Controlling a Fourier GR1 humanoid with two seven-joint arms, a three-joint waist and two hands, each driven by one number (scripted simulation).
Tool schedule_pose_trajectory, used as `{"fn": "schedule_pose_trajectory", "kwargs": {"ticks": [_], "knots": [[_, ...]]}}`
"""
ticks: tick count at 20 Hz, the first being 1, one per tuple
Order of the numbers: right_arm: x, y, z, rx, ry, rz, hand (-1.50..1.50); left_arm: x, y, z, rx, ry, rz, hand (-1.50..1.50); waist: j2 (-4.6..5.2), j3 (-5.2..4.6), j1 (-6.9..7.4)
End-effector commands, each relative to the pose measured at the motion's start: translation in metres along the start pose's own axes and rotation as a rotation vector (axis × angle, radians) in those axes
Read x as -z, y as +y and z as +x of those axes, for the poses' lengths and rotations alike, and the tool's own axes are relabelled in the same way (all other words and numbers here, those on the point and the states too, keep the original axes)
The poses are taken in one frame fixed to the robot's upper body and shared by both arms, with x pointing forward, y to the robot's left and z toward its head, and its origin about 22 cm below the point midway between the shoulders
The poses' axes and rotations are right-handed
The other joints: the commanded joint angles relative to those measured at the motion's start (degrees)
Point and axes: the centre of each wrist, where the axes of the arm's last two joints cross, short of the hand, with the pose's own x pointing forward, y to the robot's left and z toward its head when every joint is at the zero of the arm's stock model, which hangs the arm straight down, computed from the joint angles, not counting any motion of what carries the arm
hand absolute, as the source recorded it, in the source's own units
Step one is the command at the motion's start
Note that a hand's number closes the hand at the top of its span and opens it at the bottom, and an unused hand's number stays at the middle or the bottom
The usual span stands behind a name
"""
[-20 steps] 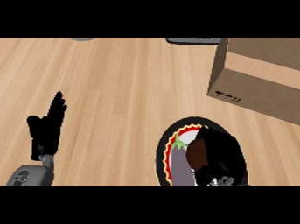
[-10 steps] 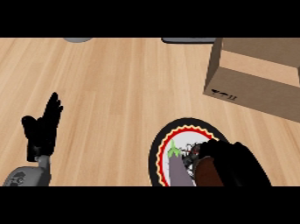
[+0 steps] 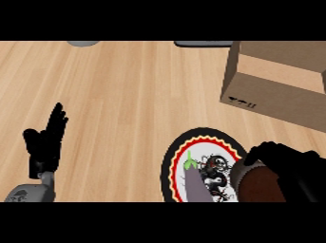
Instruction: Pick the cupcake from the plate and place it in the cardboard box
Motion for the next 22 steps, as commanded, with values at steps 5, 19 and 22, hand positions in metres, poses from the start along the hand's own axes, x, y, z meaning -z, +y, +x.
{"fn": "schedule_pose_trajectory", "kwargs": {"ticks": [5,19,22], "knots": [[-0.009,-0.067,-0.012,0.006,0.011,-0.174,1.5,0.013,0.004,-0.001,-0.003,-0.012,0.019,0.0,0.17,-0.01,0.04],[0.106,-0.106,-0.103,0.127,0.087,-0.268,1.5,0.005,0.01,0.007,0.006,-0.025,-0.026,0.0,0.35,0.07,1.35],[0.122,-0.095,-0.133,0.189,0.084,-0.267,1.5,-0.004,-0.019,0.004,-0.019,-0.017,-0.02,0.0,0.35,0.09,1.37]]}}
